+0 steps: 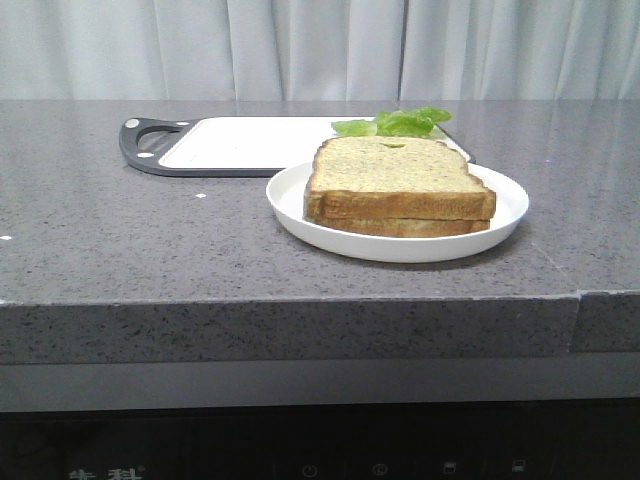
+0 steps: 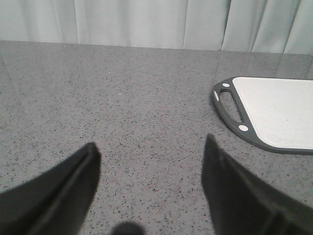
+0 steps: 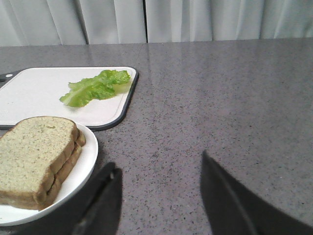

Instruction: Left arm grabs bread, right arm adds lettuce

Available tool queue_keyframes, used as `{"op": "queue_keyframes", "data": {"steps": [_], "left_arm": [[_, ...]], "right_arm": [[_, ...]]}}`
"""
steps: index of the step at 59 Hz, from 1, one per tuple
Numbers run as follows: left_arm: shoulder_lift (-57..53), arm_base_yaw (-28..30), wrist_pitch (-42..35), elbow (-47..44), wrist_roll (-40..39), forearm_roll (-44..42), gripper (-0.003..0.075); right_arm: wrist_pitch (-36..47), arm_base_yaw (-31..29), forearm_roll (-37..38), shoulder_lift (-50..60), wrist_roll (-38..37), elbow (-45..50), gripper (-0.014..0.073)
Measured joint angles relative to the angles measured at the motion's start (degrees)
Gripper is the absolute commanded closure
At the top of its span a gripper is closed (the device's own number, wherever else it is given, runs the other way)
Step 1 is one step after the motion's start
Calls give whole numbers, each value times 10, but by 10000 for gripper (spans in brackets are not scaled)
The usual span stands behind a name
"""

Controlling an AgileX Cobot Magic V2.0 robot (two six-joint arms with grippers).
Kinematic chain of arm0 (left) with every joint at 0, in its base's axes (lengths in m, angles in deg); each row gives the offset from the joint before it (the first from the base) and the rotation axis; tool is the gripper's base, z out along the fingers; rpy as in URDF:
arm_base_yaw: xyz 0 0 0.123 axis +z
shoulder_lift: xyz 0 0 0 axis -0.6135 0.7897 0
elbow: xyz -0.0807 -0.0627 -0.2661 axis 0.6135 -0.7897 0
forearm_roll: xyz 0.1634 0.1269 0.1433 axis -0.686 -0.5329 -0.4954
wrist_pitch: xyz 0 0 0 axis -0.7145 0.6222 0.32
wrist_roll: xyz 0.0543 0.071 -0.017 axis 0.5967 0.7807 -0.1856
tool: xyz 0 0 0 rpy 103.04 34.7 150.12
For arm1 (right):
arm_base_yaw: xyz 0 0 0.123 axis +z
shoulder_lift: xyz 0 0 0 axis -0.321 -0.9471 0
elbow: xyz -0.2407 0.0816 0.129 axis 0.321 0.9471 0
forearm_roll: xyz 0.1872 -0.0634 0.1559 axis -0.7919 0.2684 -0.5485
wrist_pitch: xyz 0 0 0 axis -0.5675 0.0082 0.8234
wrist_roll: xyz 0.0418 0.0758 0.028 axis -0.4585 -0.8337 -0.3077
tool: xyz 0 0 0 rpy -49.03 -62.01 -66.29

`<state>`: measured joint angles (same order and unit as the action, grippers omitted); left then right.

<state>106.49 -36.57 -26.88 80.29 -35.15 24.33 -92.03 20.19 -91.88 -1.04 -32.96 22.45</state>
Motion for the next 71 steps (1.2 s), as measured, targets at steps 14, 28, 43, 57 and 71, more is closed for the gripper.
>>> {"op": "queue_keyframes", "data": {"steps": [14,28,43,57,71], "left_arm": [[21,-16,37,26,0,83,118],[167,-131,131,145,15,138,123],[377,-294,138,280,16,150,123],[573,-355,191,420,16,168,164],[676,-383,211,497,16,173,189]], "right_arm": [[1,0,0,0,0,0,57],[1,0,0,0,1,0,57],[-4,0,1,0,1,0,57],[-5,0,1,0,1,0,57],[-6,0,1,0,1,0,57]]}}
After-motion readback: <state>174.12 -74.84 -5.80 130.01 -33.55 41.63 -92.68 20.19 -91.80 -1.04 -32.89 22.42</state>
